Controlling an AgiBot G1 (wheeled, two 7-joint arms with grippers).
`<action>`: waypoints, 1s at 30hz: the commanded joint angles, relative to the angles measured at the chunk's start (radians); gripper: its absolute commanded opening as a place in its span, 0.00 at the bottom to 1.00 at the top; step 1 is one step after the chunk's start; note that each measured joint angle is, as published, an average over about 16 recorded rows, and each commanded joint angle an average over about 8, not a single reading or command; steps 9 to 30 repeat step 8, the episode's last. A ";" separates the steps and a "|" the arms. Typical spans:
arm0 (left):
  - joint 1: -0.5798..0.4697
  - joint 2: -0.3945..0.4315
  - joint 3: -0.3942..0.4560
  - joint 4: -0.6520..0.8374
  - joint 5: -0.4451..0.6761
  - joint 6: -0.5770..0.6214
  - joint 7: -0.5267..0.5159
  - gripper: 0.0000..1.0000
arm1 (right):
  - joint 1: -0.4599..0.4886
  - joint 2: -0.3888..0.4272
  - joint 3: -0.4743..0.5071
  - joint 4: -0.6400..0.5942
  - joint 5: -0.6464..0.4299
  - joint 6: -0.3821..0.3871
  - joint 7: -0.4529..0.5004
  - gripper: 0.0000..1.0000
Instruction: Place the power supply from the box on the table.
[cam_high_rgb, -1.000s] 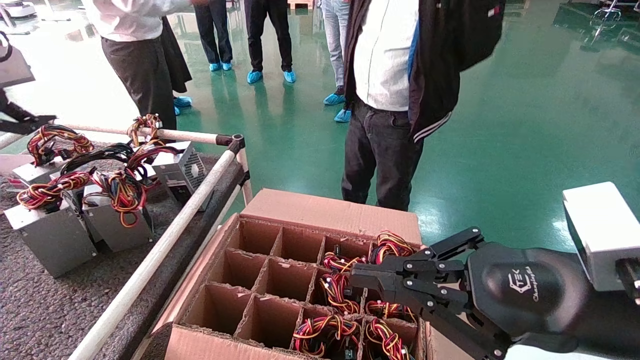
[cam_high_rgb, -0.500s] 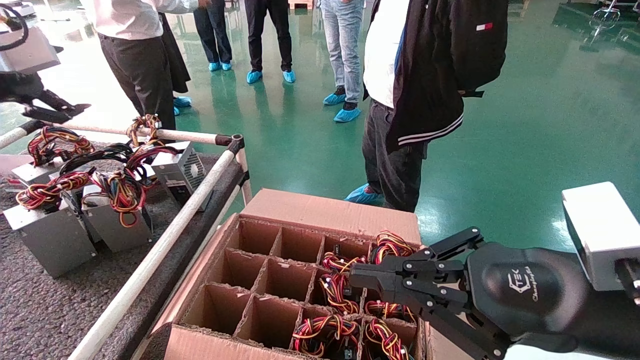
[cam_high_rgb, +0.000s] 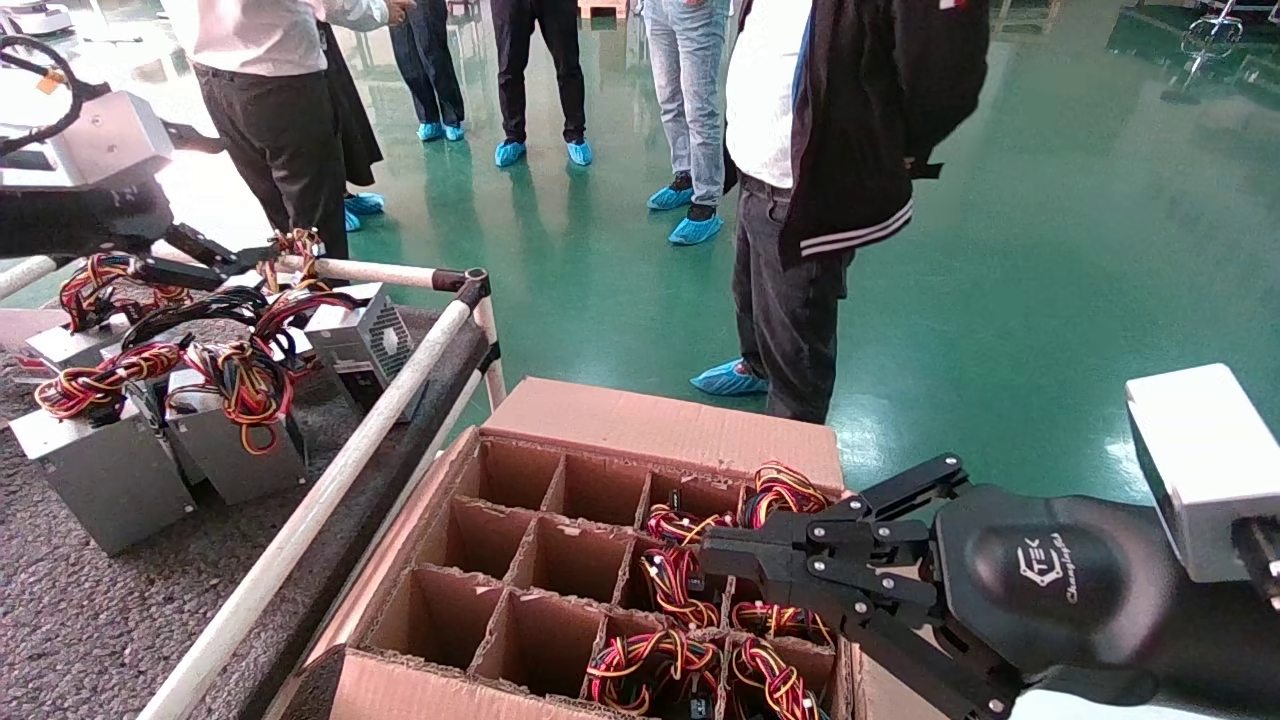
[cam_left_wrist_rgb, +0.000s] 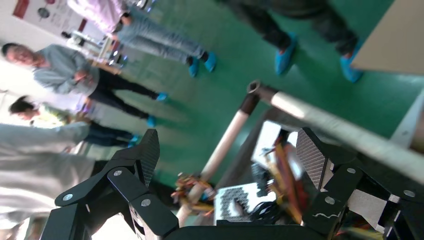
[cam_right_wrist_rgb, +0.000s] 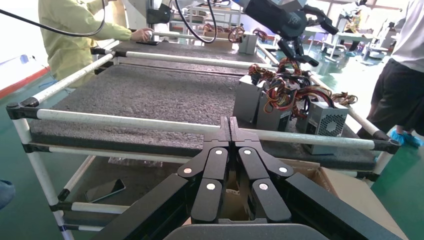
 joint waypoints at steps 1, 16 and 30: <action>0.008 -0.006 -0.001 -0.011 -0.016 0.024 -0.002 1.00 | 0.000 0.000 0.000 0.000 0.000 0.000 0.000 0.00; 0.027 -0.025 0.001 -0.039 -0.061 0.074 -0.013 1.00 | 0.000 0.000 0.000 0.000 0.000 0.000 0.000 0.04; 0.027 -0.025 0.001 -0.039 -0.061 0.074 -0.013 1.00 | 0.000 0.000 0.000 0.000 0.000 0.000 0.000 0.04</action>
